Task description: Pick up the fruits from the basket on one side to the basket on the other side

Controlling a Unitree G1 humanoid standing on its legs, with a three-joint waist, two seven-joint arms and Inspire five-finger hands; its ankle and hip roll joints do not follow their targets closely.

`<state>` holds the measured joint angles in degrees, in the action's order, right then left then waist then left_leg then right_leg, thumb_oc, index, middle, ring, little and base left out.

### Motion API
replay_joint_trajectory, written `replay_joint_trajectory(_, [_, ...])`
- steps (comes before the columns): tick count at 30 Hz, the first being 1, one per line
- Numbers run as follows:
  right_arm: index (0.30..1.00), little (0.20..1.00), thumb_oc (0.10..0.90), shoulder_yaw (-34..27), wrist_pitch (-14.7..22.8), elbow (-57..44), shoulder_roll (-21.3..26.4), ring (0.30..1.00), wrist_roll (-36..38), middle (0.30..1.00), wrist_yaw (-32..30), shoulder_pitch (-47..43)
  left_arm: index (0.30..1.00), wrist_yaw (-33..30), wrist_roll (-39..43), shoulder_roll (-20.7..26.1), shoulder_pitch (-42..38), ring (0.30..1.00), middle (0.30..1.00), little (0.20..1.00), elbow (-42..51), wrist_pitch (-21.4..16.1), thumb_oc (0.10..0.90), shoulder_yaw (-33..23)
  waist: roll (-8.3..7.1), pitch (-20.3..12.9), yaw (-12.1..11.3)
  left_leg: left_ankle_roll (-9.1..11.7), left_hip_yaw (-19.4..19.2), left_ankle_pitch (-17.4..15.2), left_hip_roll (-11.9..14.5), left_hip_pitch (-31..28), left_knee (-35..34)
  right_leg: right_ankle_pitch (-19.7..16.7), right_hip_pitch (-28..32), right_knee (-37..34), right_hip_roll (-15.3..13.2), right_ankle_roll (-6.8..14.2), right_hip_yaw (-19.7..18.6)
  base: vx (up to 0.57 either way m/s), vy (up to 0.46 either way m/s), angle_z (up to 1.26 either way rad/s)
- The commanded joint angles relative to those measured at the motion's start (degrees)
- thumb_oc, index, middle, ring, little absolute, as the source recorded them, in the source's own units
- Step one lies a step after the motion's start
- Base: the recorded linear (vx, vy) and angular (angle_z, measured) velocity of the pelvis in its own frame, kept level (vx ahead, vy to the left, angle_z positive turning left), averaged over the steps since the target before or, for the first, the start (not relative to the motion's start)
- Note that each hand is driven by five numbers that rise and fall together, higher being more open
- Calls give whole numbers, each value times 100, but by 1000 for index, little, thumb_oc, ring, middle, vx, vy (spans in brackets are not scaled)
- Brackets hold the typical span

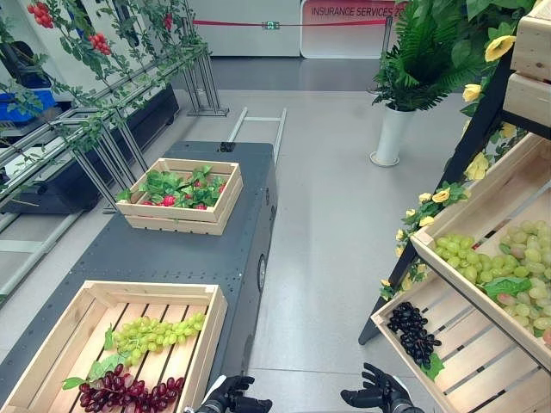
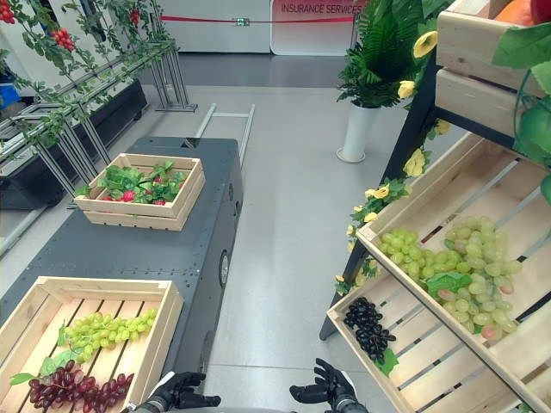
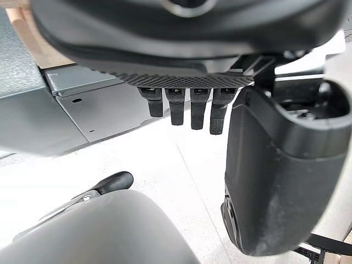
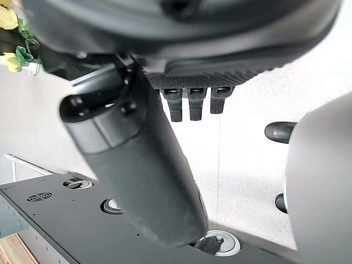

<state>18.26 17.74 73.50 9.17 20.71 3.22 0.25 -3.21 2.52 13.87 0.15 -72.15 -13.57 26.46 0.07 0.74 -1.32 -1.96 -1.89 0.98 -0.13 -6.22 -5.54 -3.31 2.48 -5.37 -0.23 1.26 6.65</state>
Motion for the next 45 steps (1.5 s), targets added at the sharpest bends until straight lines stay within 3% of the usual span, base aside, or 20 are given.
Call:
replay_joint_trajectory(1, [900,900,800,135,185,211,-21,900,-422,900,34,-420,900,-121,-188,-532,-298,900,900,900,-306,-325,800,-14,-109,165,-36,-152,-11,-328,-368,157,54,215,196,37,16,117,148,0,0,0])
replay_joint_trajectory(8, [900,900,800,163,126,204,-8,900,-66,900,161,-508,900,351,-407,-560,-363,900,900,900,-302,-295,800,97,-97,94,-40,-149,-56,-339,-361,143,54,210,203,37,2,126,162,-6,-3,1])
replay_joint_trajectory(14, [900,900,800,120,63,157,56,900,107,900,167,-575,900,146,-654,-485,-486,900,900,900,-187,-477,800,360,-58,133,47,-181,-104,-376,-362,71,54,209,241,37,8,111,84,0,0,0])
replay_joint_trajectory(17, [900,900,800,74,-43,178,57,900,179,900,352,-562,900,125,-549,-452,-509,900,900,900,-116,-592,800,386,-42,141,74,-194,-78,-417,-366,-4,54,234,307,37,10,103,55,0,0,0])
replay_joint_trajectory(19, [900,900,800,79,-265,226,40,900,-21,900,147,-557,900,265,-418,-472,-498,900,900,900,-100,-547,800,377,-43,134,60,-190,-53,-419,-370,-29,54,249,342,37,9,96,60,35,-2,1])
replay_joint_trajectory(23, [900,900,800,68,-298,262,18,900,-17,900,62,-596,900,356,-144,-510,-462,900,900,900,-130,-596,800,330,-45,147,7,-188,6,-414,-374,-47,54,263,378,37,-1,84,110,25,-9,4])
replay_joint_trajectory(25, [900,900,800,57,-298,277,19,900,5,900,36,-626,900,115,-278,-491,-459,900,900,900,-115,-930,800,272,-44,166,-46,-195,49,-404,-386,-42,54,271,393,37,-7,67,150,3,-15,8])
replay_joint_trajectory(26, [900,900,800,58,-367,292,24,900,-26,900,-15,-627,900,-537,-1177,-437,-473,900,900,900,-71,-1381,800,319,-43,171,-74,-196,82,-402,-395,-41,54,280,403,37,-10,62,173,2,-12,6])
replay_joint_trajectory(27, [900,900,800,58,-367,291,25,900,-27,900,-16,-626,900,-546,-1185,-440,-472,900,900,900,-75,-1384,800,319,-43,171,-74,-196,83,-402,-395,-43,54,281,405,37,-10,62,174,-5,-25,10])
replay_joint_trajectory(28, [900,900,800,90,-409,315,39,900,-20,900,-63,-649,900,-1474,-1912,-298,-542,900,900,900,66,-1896,800,516,-28,171,-107,-190,130,-394,-402,-32,54,289,410,37,-15,58,190,-10,-25,13])
replay_joint_trajectory(29, [900,900,800,105,-410,318,46,900,22,900,-65,-648,900,-1799,-2124,-238,-607,900,900,900,153,-2124,800,535,-19,171,-123,-191,154,-391,-410,-26,54,303,418,37,-20,60,210,-12,-33,15])
replay_joint_trajectory(33, [900,900,800,104,-531,250,90,900,105,900,0,-642,900,-2628,-2148,88,-816,900,900,900,714,-2809,800,446,41,158,-163,-203,196,-370,-435,6,54,350,424,37,-40,57,266,-4,-11,4])
replay_joint_trajectory(38, [900,900,800,52,-684,125,115,900,88,900,-26,-522,900,-3082,-1935,522,-906,900,900,900,1762,-2871,800,-341,88,178,-270,-211,252,-311,-460,81,54,358,398,37,-78,36,353,-8,-11,5])
replay_joint_trajectory(45, [900,900,800,-86,-654,-6,283,900,43,900,-44,-380,900,-3400,-1964,1384,-869,900,900,900,2884,-2429,800,-1281,221,266,-355,-190,316,-233,-493,195,54,341,311,37,-123,1,432,-10,31,7])
